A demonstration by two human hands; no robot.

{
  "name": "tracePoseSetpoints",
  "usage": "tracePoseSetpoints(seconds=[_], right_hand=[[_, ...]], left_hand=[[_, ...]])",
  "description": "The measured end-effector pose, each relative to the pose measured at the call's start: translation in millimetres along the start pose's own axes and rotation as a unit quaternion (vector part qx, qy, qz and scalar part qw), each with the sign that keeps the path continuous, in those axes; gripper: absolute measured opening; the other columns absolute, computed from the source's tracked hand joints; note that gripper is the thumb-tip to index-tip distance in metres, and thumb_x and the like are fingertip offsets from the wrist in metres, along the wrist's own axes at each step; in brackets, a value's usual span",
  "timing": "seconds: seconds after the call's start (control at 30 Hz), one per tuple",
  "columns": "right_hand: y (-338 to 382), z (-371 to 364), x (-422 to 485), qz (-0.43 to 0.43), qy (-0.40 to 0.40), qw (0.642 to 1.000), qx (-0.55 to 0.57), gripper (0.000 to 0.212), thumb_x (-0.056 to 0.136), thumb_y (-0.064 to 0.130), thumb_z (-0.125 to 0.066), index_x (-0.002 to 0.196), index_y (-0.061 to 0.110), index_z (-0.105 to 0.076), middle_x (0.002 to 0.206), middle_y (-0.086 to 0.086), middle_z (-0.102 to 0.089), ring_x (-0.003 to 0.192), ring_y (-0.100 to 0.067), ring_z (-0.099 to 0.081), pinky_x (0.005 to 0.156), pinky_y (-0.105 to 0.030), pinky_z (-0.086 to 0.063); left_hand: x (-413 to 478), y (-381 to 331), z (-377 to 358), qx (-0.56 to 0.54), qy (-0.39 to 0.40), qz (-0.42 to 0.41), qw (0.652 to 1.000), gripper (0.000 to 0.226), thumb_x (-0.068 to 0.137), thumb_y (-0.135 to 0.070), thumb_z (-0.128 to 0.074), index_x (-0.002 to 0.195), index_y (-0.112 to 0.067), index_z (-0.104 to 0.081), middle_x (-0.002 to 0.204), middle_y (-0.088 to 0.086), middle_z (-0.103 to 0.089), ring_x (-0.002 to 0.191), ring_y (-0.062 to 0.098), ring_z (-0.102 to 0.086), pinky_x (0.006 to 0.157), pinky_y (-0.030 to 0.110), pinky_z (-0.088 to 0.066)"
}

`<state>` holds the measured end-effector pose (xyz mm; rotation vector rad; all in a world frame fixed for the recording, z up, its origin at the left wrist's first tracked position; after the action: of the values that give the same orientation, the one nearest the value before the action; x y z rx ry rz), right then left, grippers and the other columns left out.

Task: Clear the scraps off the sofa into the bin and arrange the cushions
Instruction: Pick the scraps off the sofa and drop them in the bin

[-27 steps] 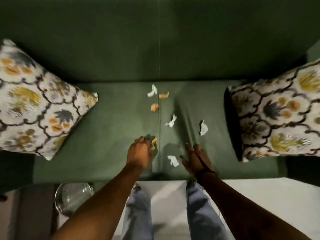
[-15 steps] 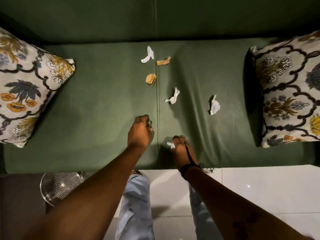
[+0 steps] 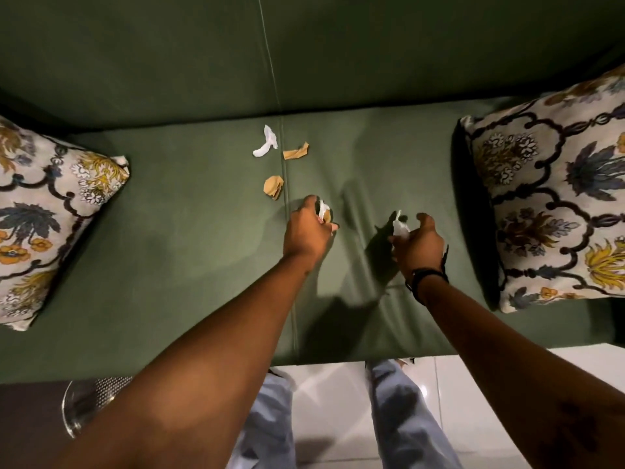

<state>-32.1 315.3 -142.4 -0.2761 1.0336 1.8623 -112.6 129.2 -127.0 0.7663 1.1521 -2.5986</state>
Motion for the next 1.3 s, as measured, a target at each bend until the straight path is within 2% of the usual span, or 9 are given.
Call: tracePoseSetpoints(seconds=[0.23,0.53,0.6,0.77,0.83,0.93,1.07,1.17,1.3], right_hand=[[1,-16,17,0.017,0.011,0.996,-0.083,0.01,0.089,0.012,-0.059,0.093,0.006,-0.066,0.094,-0.019,-0.07,0.085,-0.035,-0.065,0.082,-0.05,-0.056],[38,-46,-37,0.134,0.082,0.987,-0.042,0.022,0.087,0.013,-0.063,0.097,-0.006,-0.062,0.101,-0.025,-0.065,0.086,-0.03,-0.061,0.079,-0.026,-0.045],[69,-74,-55,0.217,0.114,0.967,-0.062,0.022,0.083,0.008,-0.066,0.095,-0.011,-0.062,0.102,-0.031,-0.064,0.092,-0.036,-0.062,0.085,-0.035,-0.046],[143,-156,-72,0.329,0.148,0.921,-0.147,0.013,0.086,-0.005,-0.059,0.094,0.003,-0.065,0.102,-0.018,-0.059,0.084,-0.018,-0.052,0.071,-0.02,-0.034],[156,-180,-66,0.322,0.157,0.925,-0.124,0.016,0.09,-0.012,-0.049,0.091,0.0,-0.059,0.091,-0.022,-0.059,0.08,-0.013,-0.061,0.07,-0.023,-0.046],[157,-195,-51,0.321,0.088,0.924,-0.187,0.022,0.092,0.01,-0.06,0.103,-0.008,-0.058,0.106,-0.03,-0.066,0.1,-0.035,-0.063,0.087,-0.033,-0.044],[159,-199,-59,0.347,0.06,0.892,-0.283,0.034,0.095,0.026,-0.055,0.09,-0.006,-0.067,0.098,-0.031,-0.068,0.094,-0.043,-0.064,0.084,-0.045,-0.05],[161,-207,-97,0.38,0.047,0.88,-0.279,0.036,0.092,0.025,-0.06,0.077,-0.006,-0.071,0.084,-0.033,-0.069,0.082,-0.043,-0.065,0.072,-0.041,-0.05],[123,-260,-220,0.392,0.19,0.885,-0.164,0.01,0.079,-0.003,-0.072,0.07,-0.005,-0.07,0.074,-0.031,-0.07,0.07,-0.028,-0.064,0.069,-0.034,-0.05]], left_hand=[[14,11,-6,0.074,0.004,0.032,0.997,0.014,0.081,-0.012,-0.074,0.074,-0.009,-0.062,0.091,0.018,-0.07,0.09,0.039,-0.069,0.079,0.038,-0.055],[-22,56,34,0.016,-0.118,-0.033,0.992,0.012,0.081,-0.013,-0.075,0.086,-0.004,-0.068,0.108,0.009,-0.061,0.099,0.027,-0.062,0.088,0.041,-0.056],[-28,67,53,0.019,-0.144,-0.047,0.988,0.011,0.079,-0.015,-0.077,0.083,-0.006,-0.072,0.104,0.008,-0.066,0.098,0.028,-0.062,0.087,0.042,-0.055],[-45,121,100,-0.017,-0.208,0.006,0.978,0.007,0.081,-0.015,-0.074,0.082,-0.008,-0.072,0.093,0.015,-0.07,0.089,0.036,-0.065,0.08,0.048,-0.055],[-57,148,115,-0.019,-0.217,0.019,0.976,0.008,0.083,-0.014,-0.073,0.081,-0.007,-0.072,0.09,0.015,-0.069,0.087,0.036,-0.064,0.08,0.048,-0.054],[-78,188,132,-0.035,-0.227,0.033,0.973,0.015,0.086,-0.016,-0.071,0.077,-0.005,-0.069,0.086,0.017,-0.068,0.085,0.038,-0.063,0.079,0.047,-0.052],[-112,241,149,-0.09,-0.237,0.085,0.964,0.014,0.088,-0.021,-0.068,0.08,-0.01,-0.07,0.09,0.013,-0.069,0.089,0.033,-0.064,0.08,0.038,-0.053],[-144,279,165,-0.145,-0.28,0.127,0.94,0.006,0.087,-0.021,-0.069,0.081,-0.018,-0.068,0.091,0.007,-0.067,0.09,0.028,-0.065,0.078,0.023,-0.048],[-189,342,190,-0.287,-0.361,0.219,0.86,0.033,0.085,-0.011,-0.075,0.065,-0.032,-0.06,0.076,0.001,-0.066,0.076,0.022,-0.067,0.071,0.036,-0.053]])
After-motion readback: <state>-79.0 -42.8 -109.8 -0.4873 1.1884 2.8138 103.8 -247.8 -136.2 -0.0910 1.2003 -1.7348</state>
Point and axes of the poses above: each hand's wrist, its own x-axis towards the middle knuckle, its own z-axis out of the back of the hand, y = z × x, the point moved 3 cm from there along x, towards the middle knuckle
